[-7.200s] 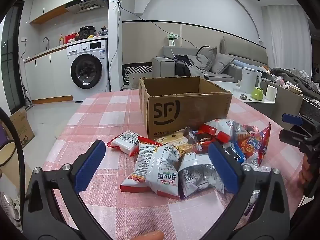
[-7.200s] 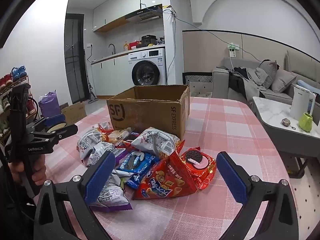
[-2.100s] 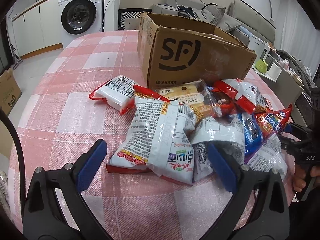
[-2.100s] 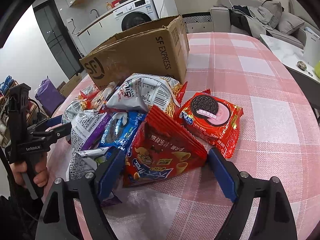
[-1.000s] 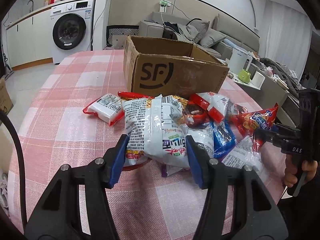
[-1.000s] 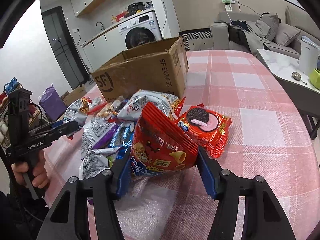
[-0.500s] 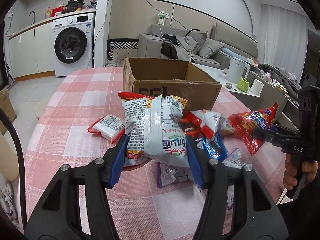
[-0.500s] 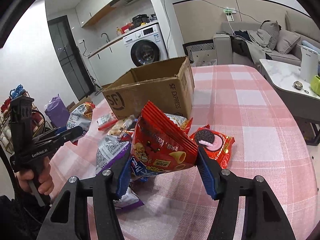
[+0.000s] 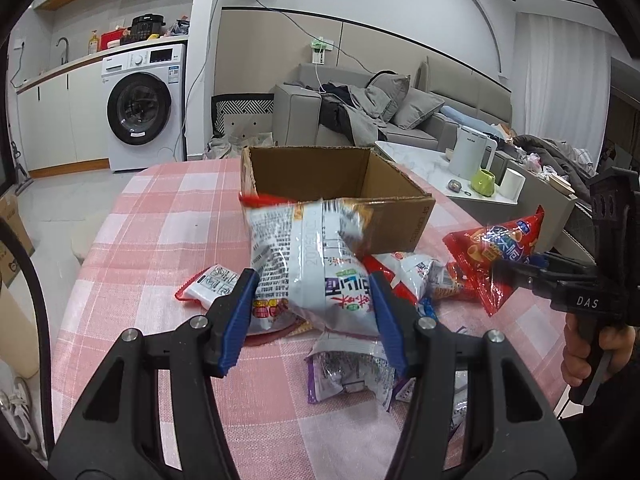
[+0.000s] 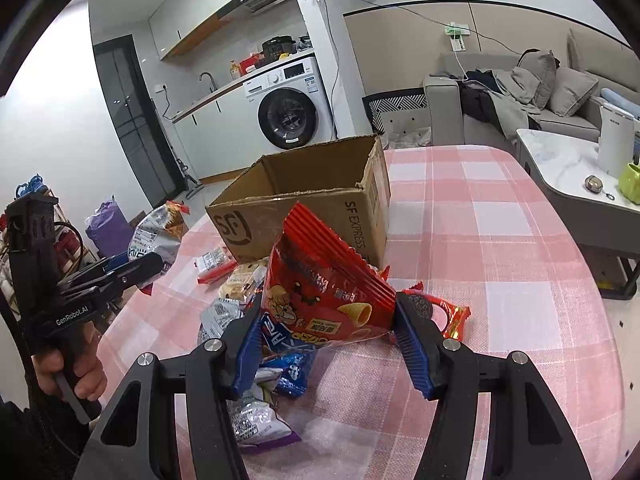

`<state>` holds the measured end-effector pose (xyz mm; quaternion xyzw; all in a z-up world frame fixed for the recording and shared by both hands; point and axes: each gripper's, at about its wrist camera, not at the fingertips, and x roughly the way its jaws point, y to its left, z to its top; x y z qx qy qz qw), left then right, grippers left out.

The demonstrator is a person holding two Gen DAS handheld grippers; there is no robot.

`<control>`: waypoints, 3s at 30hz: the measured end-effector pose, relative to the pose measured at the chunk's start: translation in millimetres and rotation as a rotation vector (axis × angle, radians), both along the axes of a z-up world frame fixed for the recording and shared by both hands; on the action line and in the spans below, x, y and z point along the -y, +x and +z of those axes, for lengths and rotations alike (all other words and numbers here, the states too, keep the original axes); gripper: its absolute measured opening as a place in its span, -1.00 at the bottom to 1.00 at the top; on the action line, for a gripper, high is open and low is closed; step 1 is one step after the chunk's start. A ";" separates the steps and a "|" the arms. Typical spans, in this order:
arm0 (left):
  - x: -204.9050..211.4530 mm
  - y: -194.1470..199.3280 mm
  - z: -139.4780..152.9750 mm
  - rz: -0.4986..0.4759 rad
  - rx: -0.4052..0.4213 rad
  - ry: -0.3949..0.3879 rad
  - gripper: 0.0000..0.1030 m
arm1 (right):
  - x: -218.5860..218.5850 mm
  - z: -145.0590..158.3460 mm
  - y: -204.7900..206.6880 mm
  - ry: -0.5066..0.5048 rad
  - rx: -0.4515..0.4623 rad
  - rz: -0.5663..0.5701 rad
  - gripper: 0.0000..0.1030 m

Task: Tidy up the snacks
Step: 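Lift and carry the white bag with the left tool while the right carries the red bag over the box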

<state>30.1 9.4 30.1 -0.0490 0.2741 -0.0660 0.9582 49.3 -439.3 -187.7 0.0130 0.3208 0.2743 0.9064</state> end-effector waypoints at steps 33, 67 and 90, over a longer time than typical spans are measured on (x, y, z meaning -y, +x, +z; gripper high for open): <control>-5.1 28.4 -68.5 -0.080 -0.266 -0.046 -0.20 | -16.2 -3.7 6.3 -0.012 -0.016 0.030 0.19; 18.9 77.0 50.1 -0.053 -0.006 -0.032 -0.20 | -56.8 34.6 41.1 -0.059 0.097 0.079 0.19; 30.6 161.6 35.2 0.006 -0.020 0.064 -0.19 | -81.2 43.6 108.8 -0.043 0.077 0.037 0.21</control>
